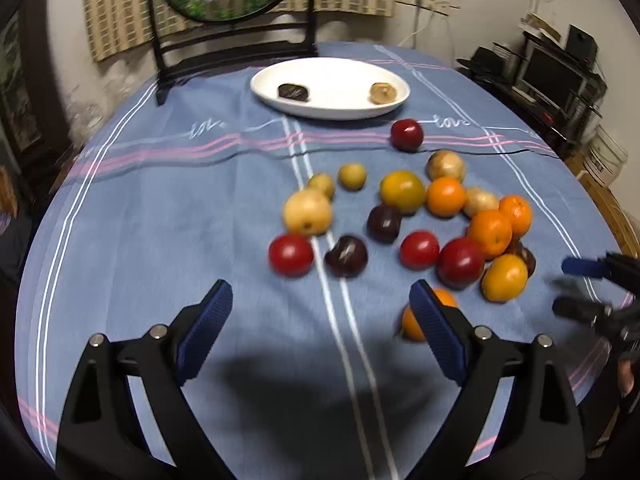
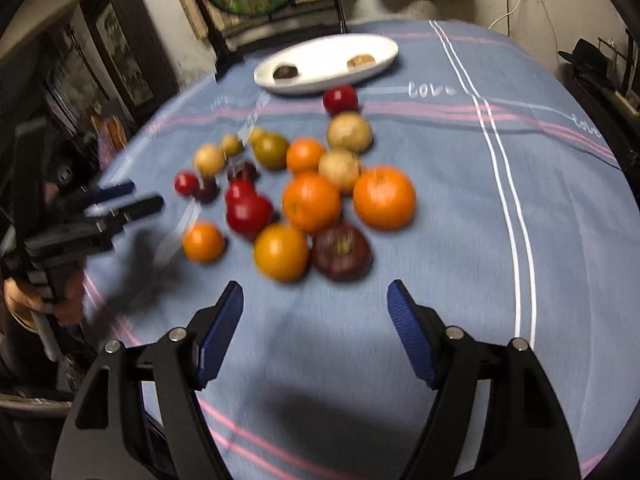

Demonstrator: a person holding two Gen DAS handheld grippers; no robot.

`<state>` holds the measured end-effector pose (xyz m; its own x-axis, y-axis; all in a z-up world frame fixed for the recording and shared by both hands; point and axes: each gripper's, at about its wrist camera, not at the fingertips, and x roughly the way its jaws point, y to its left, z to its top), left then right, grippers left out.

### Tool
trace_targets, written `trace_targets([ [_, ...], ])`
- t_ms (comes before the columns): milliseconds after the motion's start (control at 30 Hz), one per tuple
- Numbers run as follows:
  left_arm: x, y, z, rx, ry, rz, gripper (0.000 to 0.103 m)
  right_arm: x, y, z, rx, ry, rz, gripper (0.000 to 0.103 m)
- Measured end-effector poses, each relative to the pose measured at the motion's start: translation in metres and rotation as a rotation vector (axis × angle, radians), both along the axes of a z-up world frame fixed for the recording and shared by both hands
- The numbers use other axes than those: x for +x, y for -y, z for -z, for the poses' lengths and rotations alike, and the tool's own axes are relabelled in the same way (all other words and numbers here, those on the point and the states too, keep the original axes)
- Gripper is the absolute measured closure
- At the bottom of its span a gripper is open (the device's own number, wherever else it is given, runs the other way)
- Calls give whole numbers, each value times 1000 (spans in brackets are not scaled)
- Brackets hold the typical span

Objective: Organize fruits
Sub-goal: 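Grasp the orange tomato with the left gripper while the right gripper grasps the dark red plum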

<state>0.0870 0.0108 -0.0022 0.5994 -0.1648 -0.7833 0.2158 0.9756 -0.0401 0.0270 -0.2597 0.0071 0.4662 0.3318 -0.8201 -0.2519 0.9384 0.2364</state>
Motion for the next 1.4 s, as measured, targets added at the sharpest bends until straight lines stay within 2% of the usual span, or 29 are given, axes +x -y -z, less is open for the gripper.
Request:
trace_targets([
  [67, -8, -2, 5, -9, -12, -18, 11, -8, -5, 3, -14, 1, -20, 28],
  [200, -21, 0, 14, 22, -20, -30, 11, -19, -11, 8, -52, 2, -24, 28],
  [433, -31, 7, 21, 2, -43, -18, 11, -20, -6, 29, -85, -76, 35, 28],
  [467, -31, 8, 21, 3, -45, -16, 11, -23, -6, 28, -78, -56, 34, 27],
  [533, -31, 12, 23, 8, -55, -5, 11, -27, -8, 28, -78, -43, 16, 20],
  [600, -30, 15, 25, 9, -64, 5, 11, -30, -13, 31, -62, -38, -32, 1],
  [667, -29, 19, 27, 8, -70, 20, 11, -34, -22, 33, -116, -15, -57, 1],
  [800, -28, 30, 30, 10, -78, 58, 12, -33, -21, 32, -110, -20, -48, 1],
  [1000, -19, 50, 34, 13, -101, 97, 26, -35, -25, 24, -138, 27, -47, 1],
  [1067, -15, 55, 37, 7, -115, 106, 34, -33, -25, 19, -137, 47, -42, 1],
  [1100, -13, 58, 39, 1, -129, 115, 42, -32, -24, 18, -137, 51, -39, 1],
  [1200, -11, 64, 40, 19, -117, 118, 45, -29, -23, 17, -146, 62, -30, 1],
  [1267, -8, 67, 41, 19, -112, 123, 52, -27, -22, 16, -142, 66, -26, 1],
  [1300, -8, 67, 40, 10, -110, 130, 60, -27, -21, 16, -137, 69, -23, 1],
  [1333, -8, 68, 39, -1, -110, 138, 64, -26, -21, 16, -138, 72, -20, 1],
  [1400, -8, 69, 39, 7, -111, 137, 64, -25, -19, 16, -134, 75, -11, 1],
])
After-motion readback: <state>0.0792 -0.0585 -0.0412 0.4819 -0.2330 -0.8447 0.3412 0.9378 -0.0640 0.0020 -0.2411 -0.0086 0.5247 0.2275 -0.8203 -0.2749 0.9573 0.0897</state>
